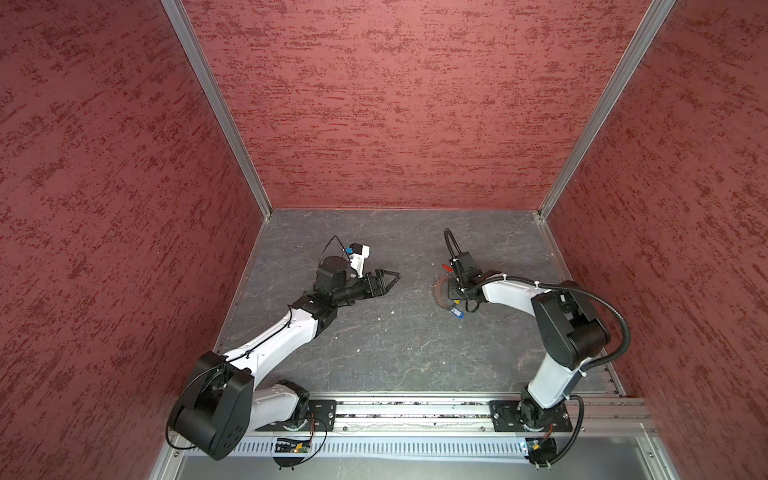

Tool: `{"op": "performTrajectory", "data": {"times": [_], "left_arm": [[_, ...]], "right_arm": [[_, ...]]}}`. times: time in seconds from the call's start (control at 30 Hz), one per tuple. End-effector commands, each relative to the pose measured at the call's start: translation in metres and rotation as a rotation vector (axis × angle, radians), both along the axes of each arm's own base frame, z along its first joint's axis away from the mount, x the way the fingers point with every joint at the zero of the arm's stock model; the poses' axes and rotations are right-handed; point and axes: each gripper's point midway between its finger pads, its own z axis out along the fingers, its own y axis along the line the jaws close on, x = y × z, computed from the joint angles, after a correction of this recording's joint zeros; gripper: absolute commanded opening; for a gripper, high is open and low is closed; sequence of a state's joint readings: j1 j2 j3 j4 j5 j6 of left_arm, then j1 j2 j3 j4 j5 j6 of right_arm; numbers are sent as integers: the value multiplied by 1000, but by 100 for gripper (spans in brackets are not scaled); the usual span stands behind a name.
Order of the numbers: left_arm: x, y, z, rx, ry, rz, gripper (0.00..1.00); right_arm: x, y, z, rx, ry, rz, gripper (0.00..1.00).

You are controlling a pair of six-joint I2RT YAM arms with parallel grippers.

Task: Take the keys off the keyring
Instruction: 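Close the right gripper on the yellow grip while the left gripper moves toward the ring, then lift the metal ring upright with the right gripper toward the left gripper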

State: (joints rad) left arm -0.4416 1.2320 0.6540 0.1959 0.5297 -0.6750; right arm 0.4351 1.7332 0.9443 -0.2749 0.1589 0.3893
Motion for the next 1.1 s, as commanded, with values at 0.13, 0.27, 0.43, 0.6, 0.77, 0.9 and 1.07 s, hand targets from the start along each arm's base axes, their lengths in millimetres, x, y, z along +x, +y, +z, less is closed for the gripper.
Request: {"op": "performTrajectory", "data": {"times": [0.13,0.27,0.43,0.6,0.77,0.9,1.07], "left_arm": [[-9,-20,0,-26,-47,-102,82],[-11,-27,0,-26,-58,-128,78],[-9,-30,-1,-29,-50,-138,71],[-10,-33,6,-51,-63,-156,70],[-8,-31,6,-62,-58,-145,66],[-11,-29,9,-83,-65,-141,64],[-12,-24,14,-91,-87,-116,60]], "right_arm": [[18,36,75,163,-245,105,0],[12,53,106,212,-302,161,0],[0,81,138,242,-341,262,0],[-17,108,157,240,-347,365,0],[-25,122,176,233,-383,389,0],[-25,126,181,233,-390,359,0],[-20,131,177,226,-358,312,0]]}}
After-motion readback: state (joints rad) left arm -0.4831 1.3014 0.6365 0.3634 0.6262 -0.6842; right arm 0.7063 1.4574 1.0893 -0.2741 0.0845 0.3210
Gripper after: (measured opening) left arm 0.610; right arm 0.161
